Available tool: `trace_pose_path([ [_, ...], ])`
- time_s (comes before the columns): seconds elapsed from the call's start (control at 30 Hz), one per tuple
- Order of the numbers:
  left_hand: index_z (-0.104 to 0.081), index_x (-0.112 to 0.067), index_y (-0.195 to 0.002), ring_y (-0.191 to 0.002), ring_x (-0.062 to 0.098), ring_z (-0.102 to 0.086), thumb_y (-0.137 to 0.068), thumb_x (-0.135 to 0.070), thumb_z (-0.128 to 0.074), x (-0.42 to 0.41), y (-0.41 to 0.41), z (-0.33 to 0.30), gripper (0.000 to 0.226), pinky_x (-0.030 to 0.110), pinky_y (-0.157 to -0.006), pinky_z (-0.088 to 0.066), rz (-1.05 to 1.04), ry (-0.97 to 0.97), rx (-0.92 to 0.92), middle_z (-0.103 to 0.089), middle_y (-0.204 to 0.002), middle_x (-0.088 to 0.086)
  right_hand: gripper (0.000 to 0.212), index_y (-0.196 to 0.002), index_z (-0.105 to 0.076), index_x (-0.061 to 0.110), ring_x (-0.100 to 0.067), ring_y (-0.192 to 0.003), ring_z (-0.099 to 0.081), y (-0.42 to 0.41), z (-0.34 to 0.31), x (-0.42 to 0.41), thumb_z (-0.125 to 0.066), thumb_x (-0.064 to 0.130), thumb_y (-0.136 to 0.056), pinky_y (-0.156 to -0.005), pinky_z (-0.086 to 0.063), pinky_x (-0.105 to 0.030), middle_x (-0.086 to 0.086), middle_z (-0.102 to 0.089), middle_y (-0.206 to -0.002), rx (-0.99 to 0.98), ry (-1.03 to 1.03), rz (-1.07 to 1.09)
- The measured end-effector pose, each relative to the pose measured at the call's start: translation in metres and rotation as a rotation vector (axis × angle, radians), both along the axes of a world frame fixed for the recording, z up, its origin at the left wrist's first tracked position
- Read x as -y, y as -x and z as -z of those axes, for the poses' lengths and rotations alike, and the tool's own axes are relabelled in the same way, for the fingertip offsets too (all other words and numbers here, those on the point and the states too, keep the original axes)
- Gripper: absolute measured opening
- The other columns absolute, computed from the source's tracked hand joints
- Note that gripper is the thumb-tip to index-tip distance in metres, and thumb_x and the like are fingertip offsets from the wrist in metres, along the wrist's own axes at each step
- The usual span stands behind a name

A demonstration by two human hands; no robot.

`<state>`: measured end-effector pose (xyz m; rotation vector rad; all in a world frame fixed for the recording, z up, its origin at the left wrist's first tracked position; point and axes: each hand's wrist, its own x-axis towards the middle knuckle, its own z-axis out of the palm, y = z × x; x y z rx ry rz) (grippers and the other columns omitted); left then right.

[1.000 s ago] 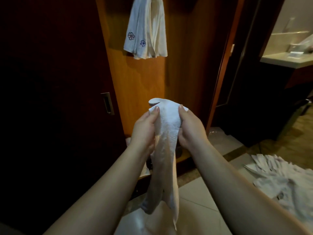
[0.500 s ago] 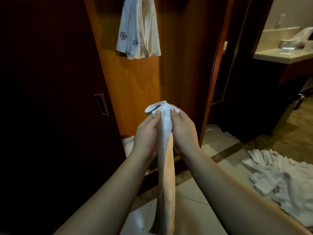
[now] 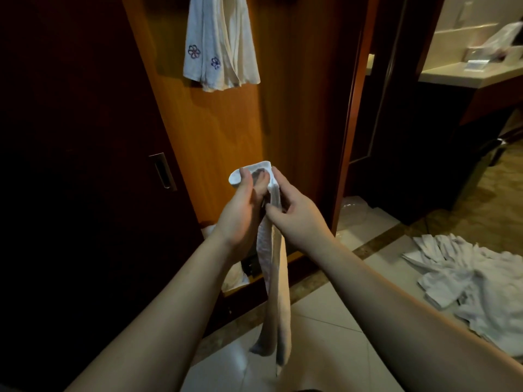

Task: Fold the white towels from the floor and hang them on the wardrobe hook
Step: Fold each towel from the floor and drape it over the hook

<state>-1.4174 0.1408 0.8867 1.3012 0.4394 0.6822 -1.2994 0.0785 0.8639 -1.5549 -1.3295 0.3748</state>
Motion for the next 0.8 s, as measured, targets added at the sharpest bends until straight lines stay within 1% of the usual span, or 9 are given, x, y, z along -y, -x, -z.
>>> trace_pose_path([
  [0.07,-0.067,-0.033,-0.117,-0.117,0.008,-0.065,-0.086,-0.072,-0.038,-0.003,-0.001,-0.001,0.058,0.023,-0.091,-0.057,0.021,-0.035,-0.073,-0.072,-0.121,-0.002,0.058,-0.157,-0.034,0.025,0.019,-0.11,-0.049,0.001,0.006,-0.001,-0.053,0.017,-0.103,-0.076,-0.041,0.004,0.006,-0.069,-0.118,-0.011,-0.056,0.07],
  [0.13,-0.063,-0.036,-0.118,-0.113,0.001,-0.065,-0.084,-0.074,-0.036,-0.005,-0.002,-0.003,0.057,0.019,-0.089,-0.056,0.047,-0.069,-0.123,-0.073,-0.116,-0.011,0.049,-0.154,-0.04,0.022,0.019,-0.113,-0.044,0.002,0.008,-0.004,-0.048,0.019,-0.106,-0.075,-0.04,0.004,0.0,-0.069,-0.124,-0.061,-0.067,0.107],
  [0.23,-0.069,-0.039,-0.114,-0.122,0.005,-0.061,-0.085,-0.076,-0.032,-0.01,-0.001,-0.003,0.06,0.026,-0.101,-0.045,-0.013,-0.116,-0.171,-0.071,-0.123,-0.009,0.043,-0.15,-0.047,0.026,0.02,-0.114,-0.051,-0.005,0.004,-0.008,-0.045,0.03,-0.108,-0.083,-0.039,0.004,0.009,-0.062,-0.138,-0.075,-0.042,0.089],
  [0.3,-0.073,-0.048,-0.107,-0.118,-0.003,-0.055,-0.088,-0.075,-0.027,-0.011,-0.001,-0.002,0.056,0.021,-0.095,-0.039,-0.06,-0.151,-0.181,-0.069,-0.119,-0.02,0.039,-0.145,-0.054,0.027,0.019,-0.112,-0.052,-0.013,0.0,-0.009,-0.045,0.034,-0.108,-0.081,-0.04,0.004,0.017,-0.066,-0.126,-0.083,-0.06,0.089],
  [0.43,-0.065,-0.042,-0.114,-0.109,-0.02,-0.051,-0.104,-0.044,-0.047,-0.021,0.002,0.007,0.021,0.002,-0.084,-0.04,-0.407,-0.596,-0.186,-0.058,-0.117,-0.03,0.033,-0.136,-0.062,0.028,0.02,-0.1,-0.056,-0.028,-0.008,-0.01,-0.047,0.035,-0.107,-0.074,-0.04,0.003,0.026,-0.065,-0.107,-0.101,-0.106,0.105],
  [0.53,-0.053,-0.029,-0.138,-0.124,-0.009,-0.039,-0.097,-0.035,-0.063,-0.04,0.009,0.013,0.043,0.025,-0.106,-0.036,-0.501,-0.879,-0.337,-0.044,-0.132,-0.025,0.031,-0.131,-0.064,0.03,0.022,-0.098,-0.056,-0.04,-0.015,-0.008,-0.048,0.039,-0.106,-0.072,-0.039,0.004,0.028,-0.065,-0.105,-0.082,-0.129,0.119],
  [0.6,-0.048,-0.032,-0.142,-0.117,-0.013,-0.023,-0.093,-0.04,-0.067,-0.051,0.013,0.013,0.053,0.037,-0.105,-0.029,-0.514,-0.948,-0.452,-0.034,-0.128,-0.035,0.026,-0.126,-0.065,0.036,0.02,-0.1,-0.057,-0.048,-0.021,-0.005,-0.049,0.04,-0.106,-0.074,-0.04,0.003,0.03,-0.067,-0.105,-0.071,-0.133,0.118],
  [0.67,-0.051,-0.036,-0.138,-0.109,-0.013,-0.018,-0.09,-0.042,-0.071,-0.059,0.015,0.015,0.053,0.038,-0.1,-0.027,-0.5,-1.002,-0.527,-0.029,-0.114,-0.053,0.021,-0.12,-0.064,0.044,0.014,-0.102,-0.06,-0.053,-0.026,-0.003,-0.049,0.041,-0.106,-0.081,-0.045,-0.005,0.032,-0.067,-0.106,-0.078,-0.15,0.118],
  [0.8,-0.059,-0.039,-0.124,-0.123,0.01,-0.027,-0.088,-0.044,-0.071,-0.076,0.021,0.021,0.039,0.034,-0.097,-0.023,-0.478,-1.057,-0.705,-0.037,-0.11,-0.03,0.018,-0.113,-0.064,0.048,0.001,-0.104,-0.064,-0.064,-0.036,0.001,-0.049,0.044,-0.104,-0.093,-0.051,-0.032,0.02,-0.07,-0.108,-0.085,-0.196,0.131],
])
